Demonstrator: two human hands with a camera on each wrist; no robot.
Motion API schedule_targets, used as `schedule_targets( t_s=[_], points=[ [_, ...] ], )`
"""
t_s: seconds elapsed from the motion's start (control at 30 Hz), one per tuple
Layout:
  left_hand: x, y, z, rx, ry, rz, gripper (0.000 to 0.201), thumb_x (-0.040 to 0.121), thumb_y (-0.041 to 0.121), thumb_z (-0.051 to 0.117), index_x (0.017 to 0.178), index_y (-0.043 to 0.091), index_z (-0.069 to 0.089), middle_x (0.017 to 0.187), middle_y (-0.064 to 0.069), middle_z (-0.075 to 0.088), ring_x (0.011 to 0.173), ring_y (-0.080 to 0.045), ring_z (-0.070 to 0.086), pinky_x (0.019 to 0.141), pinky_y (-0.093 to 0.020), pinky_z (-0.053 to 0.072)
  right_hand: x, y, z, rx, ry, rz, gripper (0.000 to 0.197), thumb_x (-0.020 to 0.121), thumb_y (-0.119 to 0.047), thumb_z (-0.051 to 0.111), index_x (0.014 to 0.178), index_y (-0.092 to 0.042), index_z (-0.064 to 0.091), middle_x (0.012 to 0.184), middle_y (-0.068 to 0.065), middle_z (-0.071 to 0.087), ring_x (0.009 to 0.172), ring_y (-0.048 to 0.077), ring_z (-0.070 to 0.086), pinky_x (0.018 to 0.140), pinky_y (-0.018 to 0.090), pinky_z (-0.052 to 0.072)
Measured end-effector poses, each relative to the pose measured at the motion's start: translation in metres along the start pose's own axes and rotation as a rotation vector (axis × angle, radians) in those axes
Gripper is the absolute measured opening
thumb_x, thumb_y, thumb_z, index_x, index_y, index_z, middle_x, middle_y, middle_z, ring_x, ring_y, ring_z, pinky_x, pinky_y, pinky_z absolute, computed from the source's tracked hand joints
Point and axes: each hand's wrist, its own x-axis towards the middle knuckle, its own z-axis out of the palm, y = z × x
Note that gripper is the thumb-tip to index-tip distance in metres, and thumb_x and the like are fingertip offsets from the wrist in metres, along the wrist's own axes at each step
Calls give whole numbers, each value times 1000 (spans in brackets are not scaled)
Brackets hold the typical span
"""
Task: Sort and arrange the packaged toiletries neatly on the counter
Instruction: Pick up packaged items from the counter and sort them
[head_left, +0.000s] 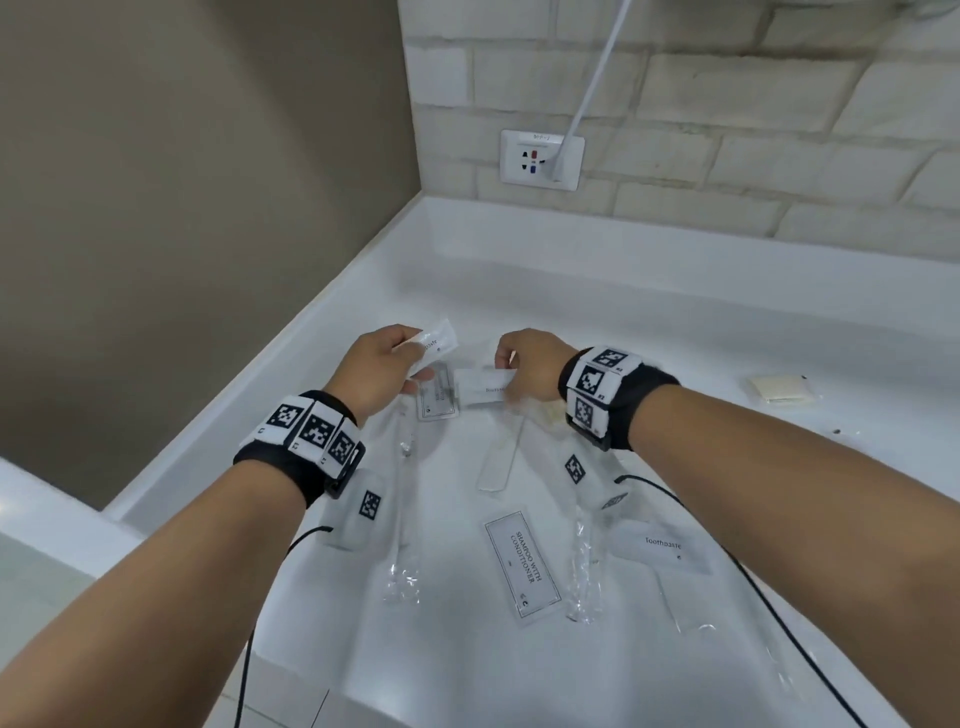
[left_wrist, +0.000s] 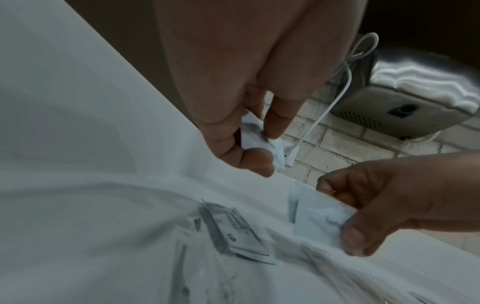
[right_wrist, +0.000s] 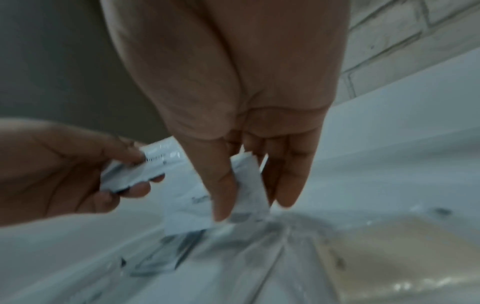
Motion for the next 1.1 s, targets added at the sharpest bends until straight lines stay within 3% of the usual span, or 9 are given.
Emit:
schedule_targets(
  t_s=[0.07, 0.13, 0.23, 0.3, 0.4, 0.6, 0.77, 0.97, 1.1],
  points=[
    [-2, 4, 3, -73, 15, -1, 25, 98, 26, 49, 112, 11, 64, 115, -12, 68, 83, -15, 70, 64, -20, 56, -20, 3, -14, 122, -5, -44, 25, 74, -4, 74, 89, -17, 58, 96, 1, 56, 64, 15, 53, 55, 21, 43],
    [-4, 11, 12, -113, -52, -37, 39, 95, 43, 51, 105, 10, 67, 110, -17, 70, 85, -23, 70, 82, -37, 59, -43, 4, -27, 231, -14, -60, 25, 73, -5, 77, 88, -19, 63, 93, 1, 56, 53, 12, 54, 53, 19, 49],
    [-15, 25, 34, -129, -228, -89, 56, 88, 59, 50, 107, 9, 69, 109, -18, 71, 92, -31, 69, 92, -48, 55, -70, 5, -38, 313, 26, -71, 27, 68, -4, 82, 85, -20, 66, 84, 4, 59, 53, 15, 58, 58, 24, 56],
    [-26, 33, 53, -148, -355, -86, 56, 91, 58, 49, 112, 10, 69, 108, -14, 72, 94, -29, 70, 86, -41, 57, -85, 8, -39, 368, 91, -54, 32, 64, -4, 85, 84, -18, 65, 84, 8, 63, 58, 19, 61, 66, 34, 59],
    [-43, 41, 73, -157, -498, -58, 48, 96, 49, 48, 115, 10, 68, 97, -6, 72, 80, -18, 68, 75, -32, 54, -104, 18, -35, 415, 190, 4, 39, 60, -8, 89, 85, -16, 61, 79, 7, 61, 58, 18, 59, 64, 35, 60],
    [-60, 40, 92, -204, -648, -49, 33, 100, 29, 51, 120, 5, 62, 100, -12, 68, 81, -24, 70, 62, -31, 57, -140, 36, -18, 446, 377, 127, 50, 54, -17, 94, 90, -11, 59, 68, -1, 55, 54, 13, 51, 44, 16, 45],
    [-74, 37, 109, -164, -699, -53, 29, 102, 23, 47, 122, 7, 61, 99, -11, 68, 72, -20, 68, 53, -24, 52, -160, 49, 2, 329, 463, 159, 41, 55, -23, 93, 81, -18, 62, 87, 0, 59, 63, 8, 50, 61, 21, 42],
    [-78, 28, 113, -163, -633, -61, 30, 102, 19, 46, 125, 6, 58, 99, -16, 67, 71, -22, 67, 53, -24, 52, -188, 73, 18, 327, 422, 257, 40, 68, -25, 84, 95, -17, 57, 90, -1, 59, 65, 10, 51, 59, 20, 42],
    [-75, 35, 109, -211, -548, -70, 30, 101, 18, 46, 126, 7, 58, 105, -18, 64, 67, -19, 68, 53, -24, 53, -202, 89, 31, 75, 120, 298, 37, 77, -31, 75, 106, -17, 56, 101, -1, 58, 87, 15, 56, 75, 24, 47]
  ],
)
